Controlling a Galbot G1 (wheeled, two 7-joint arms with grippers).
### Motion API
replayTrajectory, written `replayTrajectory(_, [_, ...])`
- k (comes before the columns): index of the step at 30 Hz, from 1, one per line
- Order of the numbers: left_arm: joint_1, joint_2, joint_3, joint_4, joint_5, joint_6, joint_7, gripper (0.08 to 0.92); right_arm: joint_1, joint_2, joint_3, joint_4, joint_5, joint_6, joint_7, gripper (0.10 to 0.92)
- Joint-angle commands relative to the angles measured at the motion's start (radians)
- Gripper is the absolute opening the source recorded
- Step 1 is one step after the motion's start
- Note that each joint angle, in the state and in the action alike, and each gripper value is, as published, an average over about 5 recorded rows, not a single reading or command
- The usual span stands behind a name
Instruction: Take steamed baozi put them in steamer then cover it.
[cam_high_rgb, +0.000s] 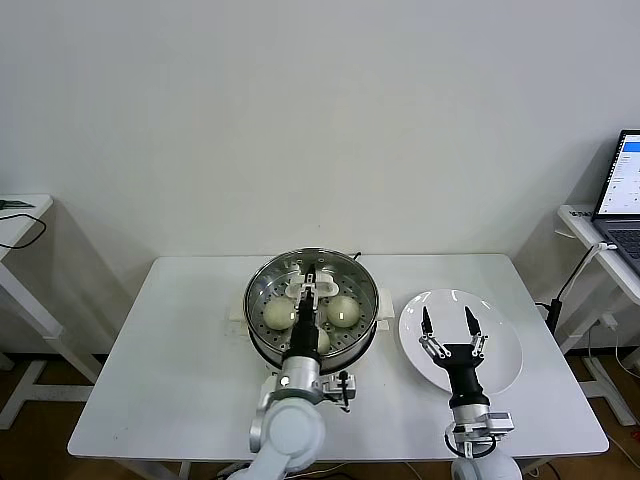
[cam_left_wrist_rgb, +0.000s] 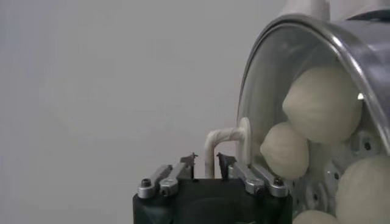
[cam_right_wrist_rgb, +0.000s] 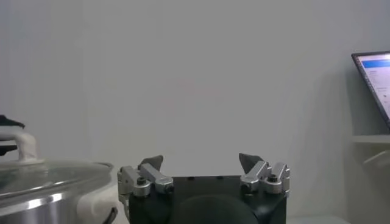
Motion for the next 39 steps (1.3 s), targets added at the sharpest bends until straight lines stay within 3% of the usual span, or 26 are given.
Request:
replayTrajectory(1, [0.144,0.122,-0.061,-0.25,-0.078,-0.016,-0.044,0.63,0.004,-0.001,-0.003,-0.001,0.002,-0.002,0.0,0.823])
replayTrajectory(5, [0.222,0.127,-0.198,-0.392,-0.255,-0.074,-0.17,0.742,0.005,-0.003,-0.003,0.006,0.002,-0.013,0.0,0.823])
replayTrajectory(10, [0.329,0.122,-0.42,-0.474,-0.817,-0.253,-0.368,0.818,-0.003,-0.009,0.01,0.035,-0.004,-0.057,-0.001,0.823])
replayTrajectory(14, [0.404,0.08,-0.599,-0.441,-1.186,-0.438,-0.354,0.822,-0.006,-0.013,0.018,0.055,-0.009,-0.088,-0.002,0.823])
replayTrajectory(19, [0.441,-0.003,-0.731,-0.337,-1.351,-0.57,-0.278,0.823,-0.008,-0.011,0.022,0.092,-0.01,-0.127,-0.002,0.823])
replayTrajectory(27, [0.471,-0.045,-0.709,-0.261,-1.382,-0.648,-0.233,0.823,-0.024,-0.012,0.033,0.124,-0.015,-0.128,-0.004,0.823])
replayTrajectory(39, [0.499,-0.043,-0.686,-0.252,-1.382,-0.667,-0.227,0.823,-0.037,-0.007,0.034,0.135,-0.04,-0.129,0.001,0.823])
